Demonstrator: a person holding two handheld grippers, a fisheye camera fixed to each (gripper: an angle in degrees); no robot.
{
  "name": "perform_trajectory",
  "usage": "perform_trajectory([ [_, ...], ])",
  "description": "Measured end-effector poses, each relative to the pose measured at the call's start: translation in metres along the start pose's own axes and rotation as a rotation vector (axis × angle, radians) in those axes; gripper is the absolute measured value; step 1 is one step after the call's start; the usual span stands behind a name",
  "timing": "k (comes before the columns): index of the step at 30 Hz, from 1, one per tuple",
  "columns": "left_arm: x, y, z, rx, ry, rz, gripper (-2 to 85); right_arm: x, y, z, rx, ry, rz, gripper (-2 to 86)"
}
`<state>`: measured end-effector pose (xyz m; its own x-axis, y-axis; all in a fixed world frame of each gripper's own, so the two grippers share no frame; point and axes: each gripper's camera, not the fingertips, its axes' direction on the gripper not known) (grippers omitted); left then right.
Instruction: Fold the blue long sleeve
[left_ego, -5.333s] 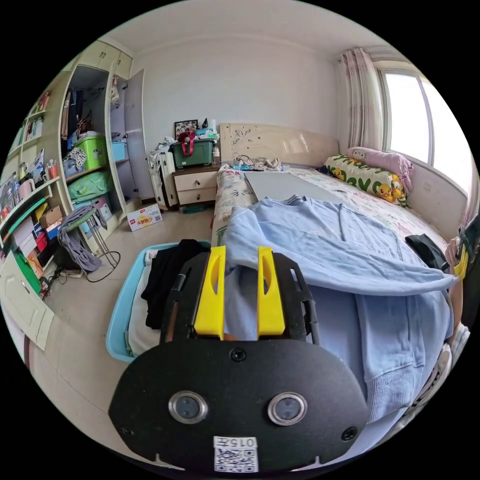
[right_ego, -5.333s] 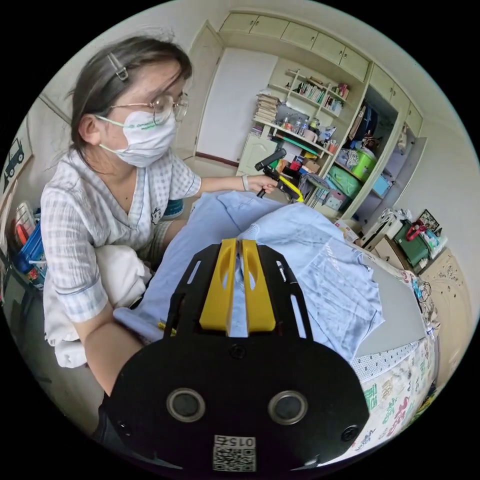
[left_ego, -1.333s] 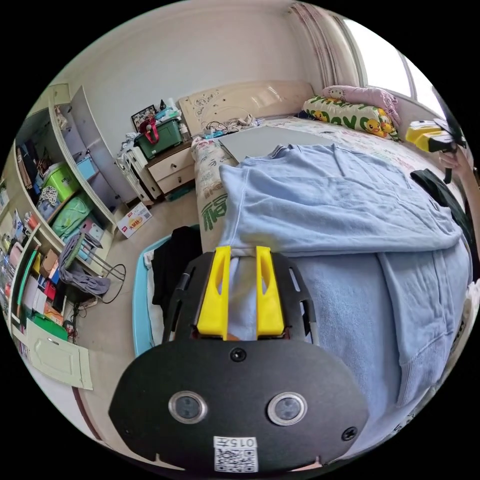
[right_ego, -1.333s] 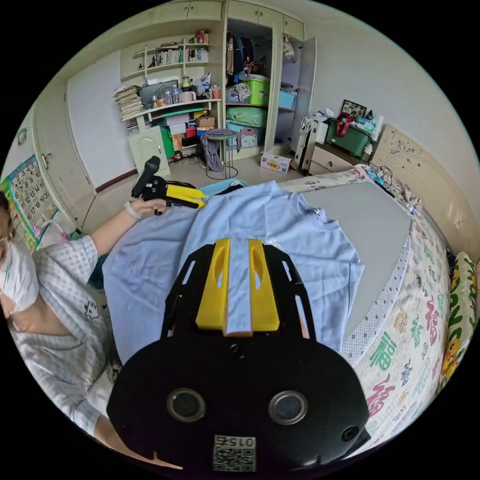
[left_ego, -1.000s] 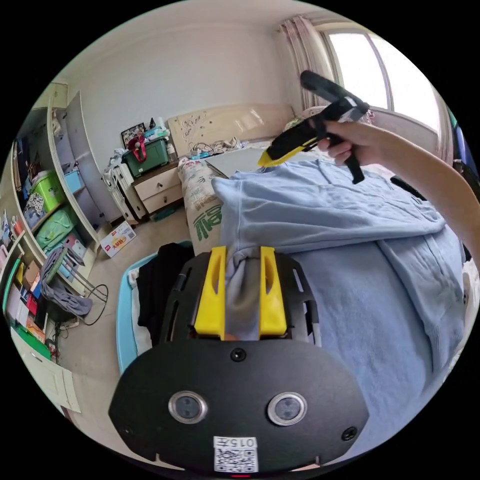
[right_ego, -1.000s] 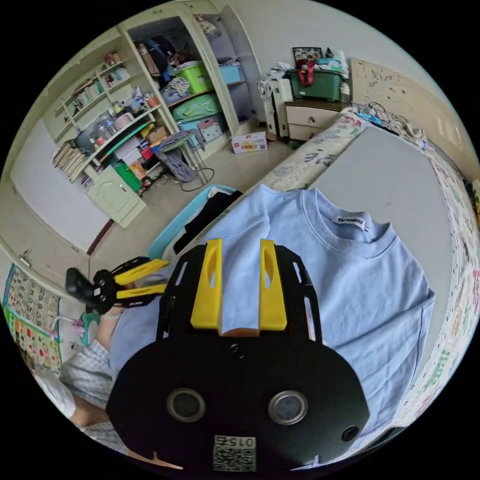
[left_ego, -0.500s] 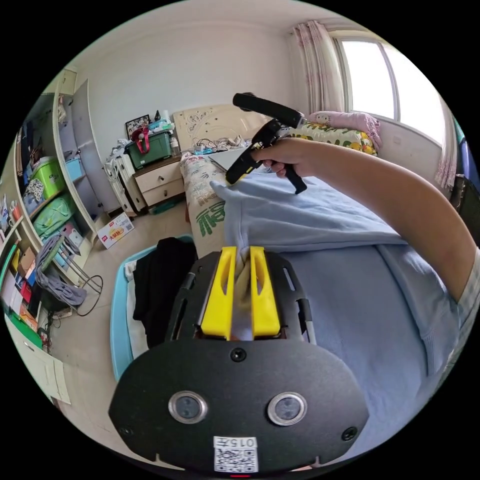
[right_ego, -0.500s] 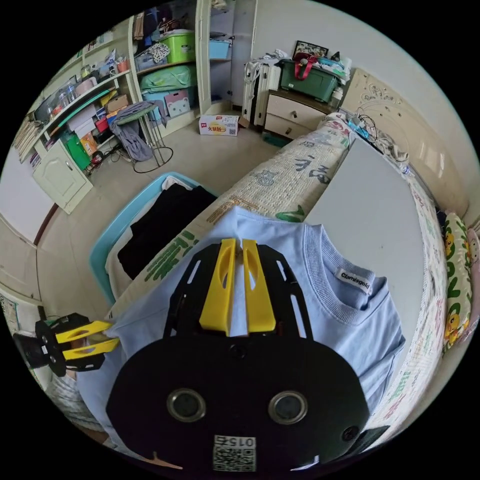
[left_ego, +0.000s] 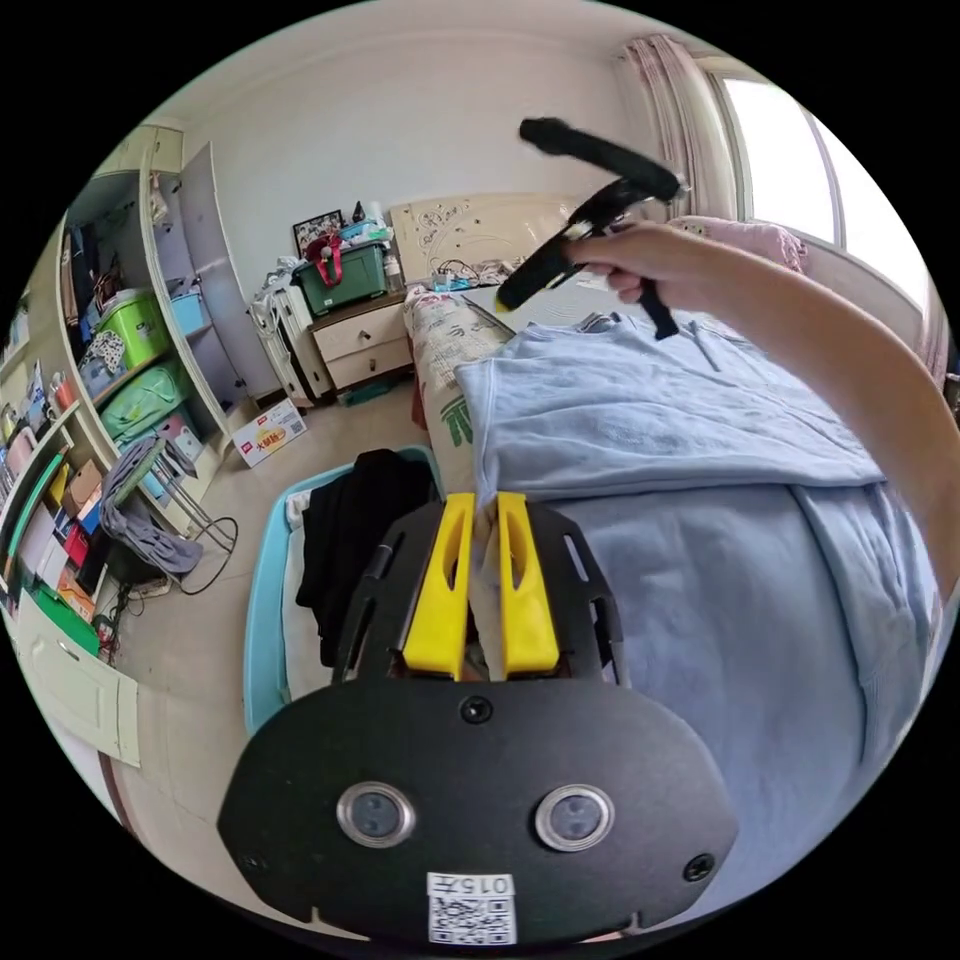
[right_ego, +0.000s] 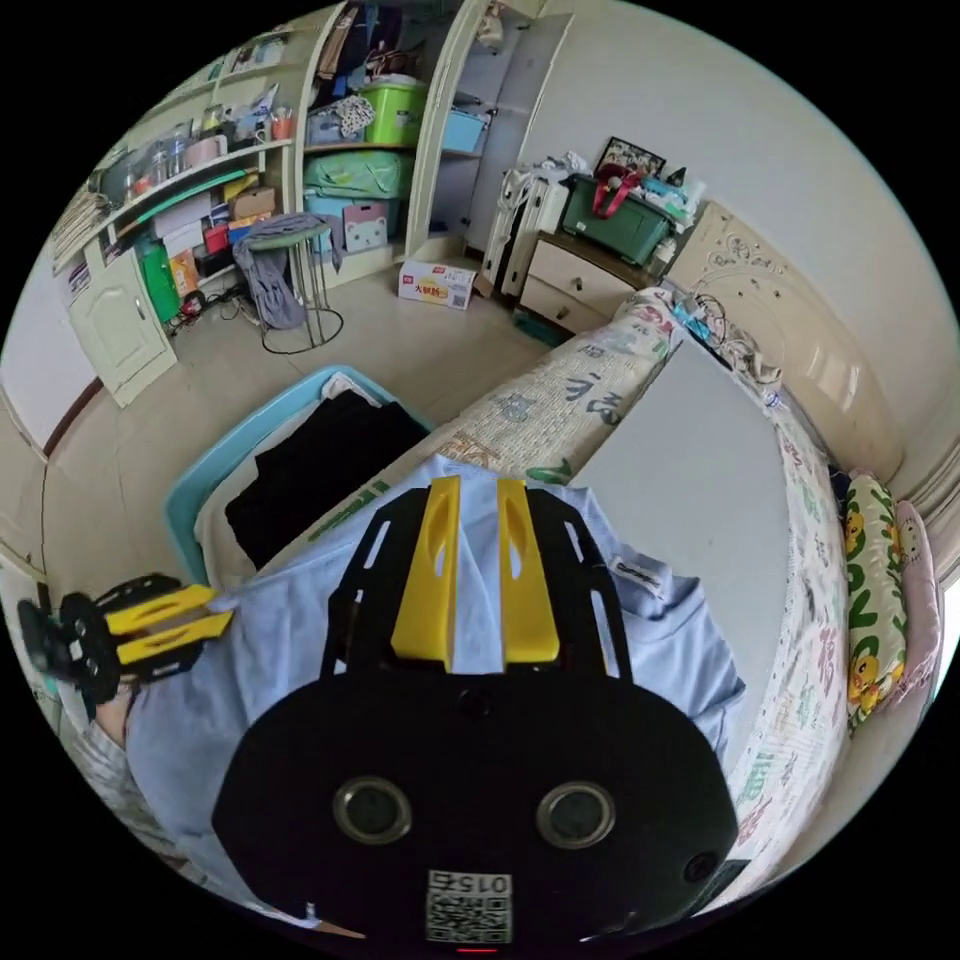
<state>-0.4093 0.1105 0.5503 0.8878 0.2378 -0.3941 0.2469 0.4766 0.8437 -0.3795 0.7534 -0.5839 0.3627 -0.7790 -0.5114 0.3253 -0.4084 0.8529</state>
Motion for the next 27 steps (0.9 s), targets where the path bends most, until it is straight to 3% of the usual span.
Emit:
perform_trajectory([
  [5, -0.023, -0.013, 0.003, 0.022, 0.04, -0.013, 4.5, 0.049, 0.149, -0.149, 0.246, -0.197, -0.064, 9.0],
  [9, -0.027, -0.041, -0.021, 0.024, -0.061, 0.006, 5.1, 0.092, 0.314, -0.237, 0.458, -0.102, -0.004, 2.1],
  [13, -0.006, -0.073, -0.088, 0.143, -0.147, 0.067, 3.4, 0.161, 0.403, -0.261, 0.416, -0.189, 0.082, 1.2],
  [18, 0.146, -0.142, -0.153, 0.273, 0.023, 0.522, 4.2, 0.23, 0.477, -0.246, 0.385, -0.336, 0.121, 6.1],
  [21, 0.228, -0.187, -0.152, 0.254, 0.267, 0.698, 5.9, 0.236, 0.51, -0.232, 0.398, -0.451, 0.024, 7.0],
  [24, 0.284, -0.225, -0.121, 0.156, 0.361, 0.82, 7.0, 0.232, 0.513, -0.22, 0.202, -0.398, -0.035, 8.4],
  [27, 0.308, -0.243, -0.088, 0.103, 0.392, 0.869, 7.7, 0.233, 0.513, -0.219, 0.183, -0.328, 0.024, 8.1],
])
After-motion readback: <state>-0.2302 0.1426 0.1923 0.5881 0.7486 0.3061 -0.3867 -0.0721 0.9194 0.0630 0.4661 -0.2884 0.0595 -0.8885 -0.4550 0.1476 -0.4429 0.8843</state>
